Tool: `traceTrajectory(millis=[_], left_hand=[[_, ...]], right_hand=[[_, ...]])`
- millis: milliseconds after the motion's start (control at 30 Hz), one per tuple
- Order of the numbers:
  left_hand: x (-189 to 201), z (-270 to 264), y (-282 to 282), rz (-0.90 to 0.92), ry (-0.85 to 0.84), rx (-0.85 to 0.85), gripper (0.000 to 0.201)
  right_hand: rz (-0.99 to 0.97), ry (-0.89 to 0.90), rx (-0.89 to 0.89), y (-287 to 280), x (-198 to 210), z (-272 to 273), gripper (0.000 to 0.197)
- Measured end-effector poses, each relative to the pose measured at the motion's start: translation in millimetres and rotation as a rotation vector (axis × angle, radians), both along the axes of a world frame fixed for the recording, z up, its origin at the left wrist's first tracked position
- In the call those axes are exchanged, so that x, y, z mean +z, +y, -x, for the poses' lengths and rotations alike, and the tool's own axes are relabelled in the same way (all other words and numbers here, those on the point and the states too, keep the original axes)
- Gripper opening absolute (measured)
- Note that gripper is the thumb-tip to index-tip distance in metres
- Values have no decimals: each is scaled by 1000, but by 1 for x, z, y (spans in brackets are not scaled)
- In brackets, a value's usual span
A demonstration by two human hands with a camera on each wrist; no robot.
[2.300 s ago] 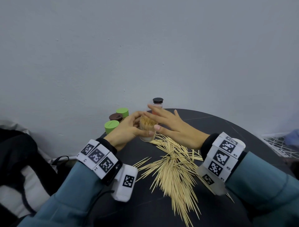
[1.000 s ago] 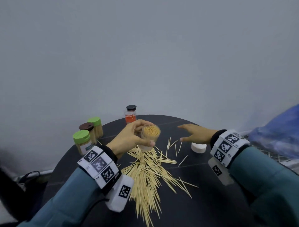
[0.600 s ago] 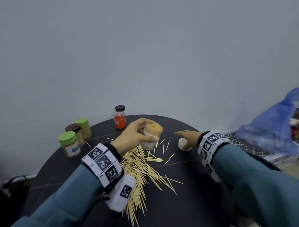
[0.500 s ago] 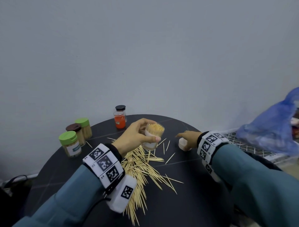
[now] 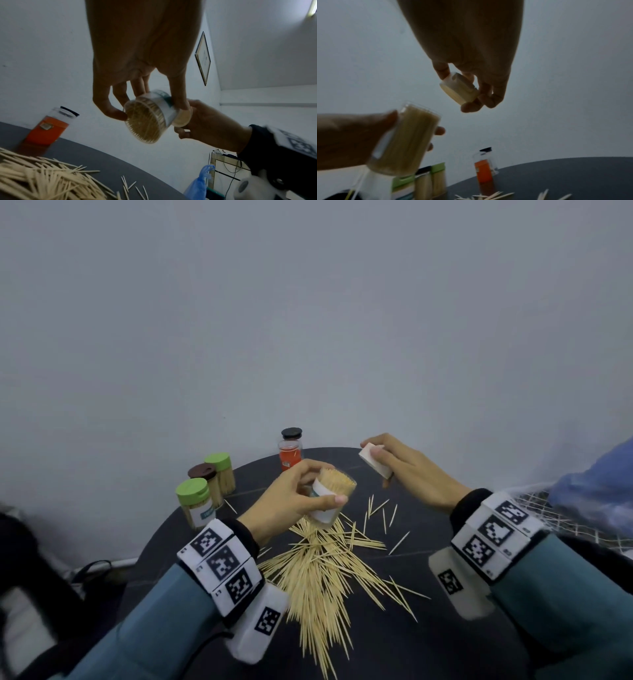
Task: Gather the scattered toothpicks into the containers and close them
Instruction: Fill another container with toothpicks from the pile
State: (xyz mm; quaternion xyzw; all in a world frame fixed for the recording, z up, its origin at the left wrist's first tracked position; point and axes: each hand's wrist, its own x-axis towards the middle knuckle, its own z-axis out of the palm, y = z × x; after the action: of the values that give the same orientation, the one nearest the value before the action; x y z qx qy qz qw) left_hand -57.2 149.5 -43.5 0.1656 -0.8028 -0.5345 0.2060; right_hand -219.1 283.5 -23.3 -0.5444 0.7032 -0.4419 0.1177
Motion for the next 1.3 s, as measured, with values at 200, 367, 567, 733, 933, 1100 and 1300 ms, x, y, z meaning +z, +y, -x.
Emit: traceTrajectory(millis=[200, 367, 567, 733, 933, 1100, 1300], left_hand=[[-7, -14, -1, -13, 1, -23, 54], [-11, -23, -1, -42, 16, -32, 57], [-10, -27, -3, -57, 41, -2, 51], [-12, -27, -1, -38, 29, 15, 58], [-14, -23, 1, 64, 12, 90, 46], [-16, -17, 9, 198, 7, 150, 46], [-15, -15, 7, 240, -75, 113, 45]], right_hand=[[12, 2, 169, -9, -8, -39, 39], [13, 114, 130, -20, -19, -45, 52], [34, 61, 176, -25, -24, -52, 56], [-43, 134, 161, -27, -23, -56, 45], [-113, 178, 129, -29, -25, -58, 44], [-142, 169, 66, -31, -29, -60, 44], [-167, 116, 130, -27, -27, -51, 47]])
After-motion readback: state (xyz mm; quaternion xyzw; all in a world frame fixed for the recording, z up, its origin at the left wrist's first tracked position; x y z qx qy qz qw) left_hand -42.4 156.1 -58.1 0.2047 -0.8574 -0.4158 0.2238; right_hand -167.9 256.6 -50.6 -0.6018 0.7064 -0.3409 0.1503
